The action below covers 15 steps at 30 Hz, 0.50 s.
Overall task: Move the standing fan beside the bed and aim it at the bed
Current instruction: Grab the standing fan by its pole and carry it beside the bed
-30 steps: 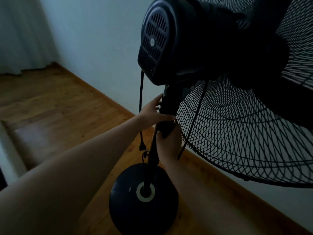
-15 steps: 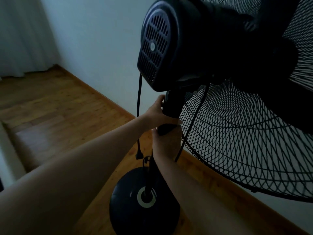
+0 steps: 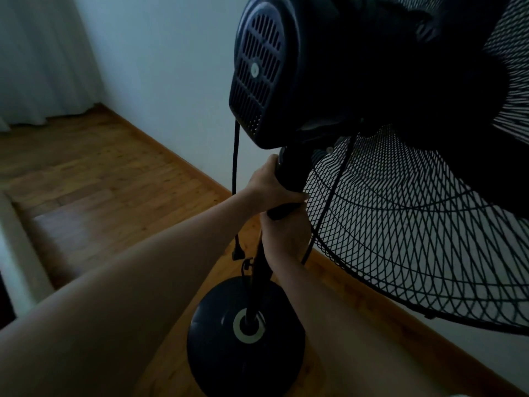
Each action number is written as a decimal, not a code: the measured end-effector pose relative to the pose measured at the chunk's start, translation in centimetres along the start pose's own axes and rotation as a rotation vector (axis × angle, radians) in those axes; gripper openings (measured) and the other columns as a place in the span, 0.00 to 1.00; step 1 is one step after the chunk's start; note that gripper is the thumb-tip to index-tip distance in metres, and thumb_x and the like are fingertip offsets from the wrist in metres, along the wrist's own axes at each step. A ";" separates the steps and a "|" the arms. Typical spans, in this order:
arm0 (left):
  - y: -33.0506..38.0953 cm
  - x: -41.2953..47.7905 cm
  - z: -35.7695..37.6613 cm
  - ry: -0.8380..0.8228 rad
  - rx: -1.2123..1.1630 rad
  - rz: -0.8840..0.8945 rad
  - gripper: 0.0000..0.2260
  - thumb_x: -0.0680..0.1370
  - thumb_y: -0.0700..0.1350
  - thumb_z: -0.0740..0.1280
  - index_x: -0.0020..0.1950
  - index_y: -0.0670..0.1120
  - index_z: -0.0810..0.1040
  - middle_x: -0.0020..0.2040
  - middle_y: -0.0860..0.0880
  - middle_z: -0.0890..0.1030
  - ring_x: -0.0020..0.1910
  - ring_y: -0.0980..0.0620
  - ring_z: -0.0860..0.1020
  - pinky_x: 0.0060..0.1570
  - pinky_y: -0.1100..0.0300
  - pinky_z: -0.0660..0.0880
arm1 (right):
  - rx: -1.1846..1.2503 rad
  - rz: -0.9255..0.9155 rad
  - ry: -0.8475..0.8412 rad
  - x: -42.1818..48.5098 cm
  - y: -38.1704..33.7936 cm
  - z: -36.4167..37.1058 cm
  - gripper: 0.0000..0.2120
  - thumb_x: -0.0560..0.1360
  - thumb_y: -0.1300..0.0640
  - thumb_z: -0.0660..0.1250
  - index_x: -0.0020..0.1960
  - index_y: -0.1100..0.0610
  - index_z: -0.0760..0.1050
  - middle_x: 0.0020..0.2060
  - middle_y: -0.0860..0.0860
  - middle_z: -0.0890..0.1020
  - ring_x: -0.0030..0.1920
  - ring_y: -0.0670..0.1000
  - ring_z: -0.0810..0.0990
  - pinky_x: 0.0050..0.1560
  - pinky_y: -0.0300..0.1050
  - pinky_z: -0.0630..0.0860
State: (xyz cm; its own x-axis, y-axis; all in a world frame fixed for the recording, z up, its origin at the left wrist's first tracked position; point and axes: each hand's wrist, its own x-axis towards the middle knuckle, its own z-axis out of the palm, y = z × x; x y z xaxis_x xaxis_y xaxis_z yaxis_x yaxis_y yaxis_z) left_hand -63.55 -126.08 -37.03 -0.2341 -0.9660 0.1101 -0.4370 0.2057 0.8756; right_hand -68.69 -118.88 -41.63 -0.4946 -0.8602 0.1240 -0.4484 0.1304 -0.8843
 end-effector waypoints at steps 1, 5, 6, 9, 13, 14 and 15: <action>0.1 0.0 0.1 0.009 0.014 0.003 0.36 0.62 0.47 0.77 0.66 0.48 0.64 0.55 0.51 0.72 0.53 0.54 0.69 0.46 0.64 0.69 | -0.003 -0.006 -0.014 0.1 0.1 -0.1 0.22 0.71 0.56 0.70 0.62 0.62 0.72 0.55 0.56 0.80 0.55 0.55 0.79 0.47 0.38 0.71; 0.2 -0.4 0.2 0.059 0.038 0.002 0.34 0.62 0.47 0.77 0.63 0.48 0.65 0.51 0.53 0.70 0.52 0.54 0.69 0.45 0.63 0.68 | -0.041 -0.014 -0.063 0.2 0.2 -0.8 0.21 0.72 0.55 0.69 0.63 0.60 0.71 0.56 0.55 0.79 0.56 0.54 0.78 0.48 0.39 0.71; 0.2 -0.5 0.3 0.079 0.039 -0.001 0.33 0.62 0.48 0.77 0.63 0.47 0.65 0.51 0.53 0.70 0.51 0.54 0.69 0.45 0.62 0.69 | -0.052 -0.016 -0.077 0.2 0.0 -1.0 0.21 0.72 0.55 0.69 0.64 0.60 0.71 0.56 0.54 0.79 0.56 0.53 0.78 0.47 0.38 0.71; 0.5 -0.8 0.7 0.151 0.051 -0.011 0.33 0.62 0.49 0.77 0.62 0.47 0.65 0.50 0.53 0.70 0.51 0.53 0.69 0.49 0.58 0.72 | -0.046 -0.007 -0.120 0.2 -0.4 -2.0 0.22 0.73 0.57 0.69 0.65 0.60 0.70 0.58 0.54 0.79 0.58 0.53 0.77 0.48 0.36 0.69; 0.5 -0.7 1.5 0.233 0.079 -0.015 0.34 0.61 0.51 0.77 0.61 0.47 0.65 0.49 0.53 0.69 0.50 0.54 0.69 0.49 0.58 0.71 | -0.044 -0.004 -0.202 0.5 -0.7 -3.2 0.22 0.74 0.58 0.68 0.66 0.62 0.69 0.60 0.56 0.78 0.60 0.54 0.76 0.48 0.35 0.68; 0.4 -0.7 1.6 0.250 0.088 -0.022 0.35 0.60 0.53 0.77 0.61 0.47 0.65 0.50 0.53 0.69 0.50 0.54 0.68 0.48 0.58 0.70 | -0.048 -0.001 -0.219 0.5 -0.9 -3.5 0.22 0.74 0.59 0.67 0.66 0.62 0.69 0.60 0.56 0.77 0.61 0.54 0.76 0.49 0.35 0.69; 0.3 -0.6 1.8 0.265 0.091 -0.031 0.36 0.60 0.54 0.77 0.61 0.47 0.65 0.51 0.52 0.70 0.50 0.54 0.68 0.48 0.58 0.70 | -0.051 -0.001 -0.222 0.7 -0.8 -3.6 0.22 0.74 0.59 0.67 0.66 0.62 0.69 0.61 0.56 0.77 0.61 0.54 0.76 0.51 0.36 0.70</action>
State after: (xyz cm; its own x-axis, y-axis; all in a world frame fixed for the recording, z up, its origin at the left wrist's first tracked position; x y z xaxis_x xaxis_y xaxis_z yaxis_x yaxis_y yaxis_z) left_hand -65.06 -125.17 -37.66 0.0105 -0.9769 0.2132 -0.5190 0.1769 0.8362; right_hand -71.34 -117.81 -39.18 -0.3204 -0.9471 0.0173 -0.4888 0.1496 -0.8595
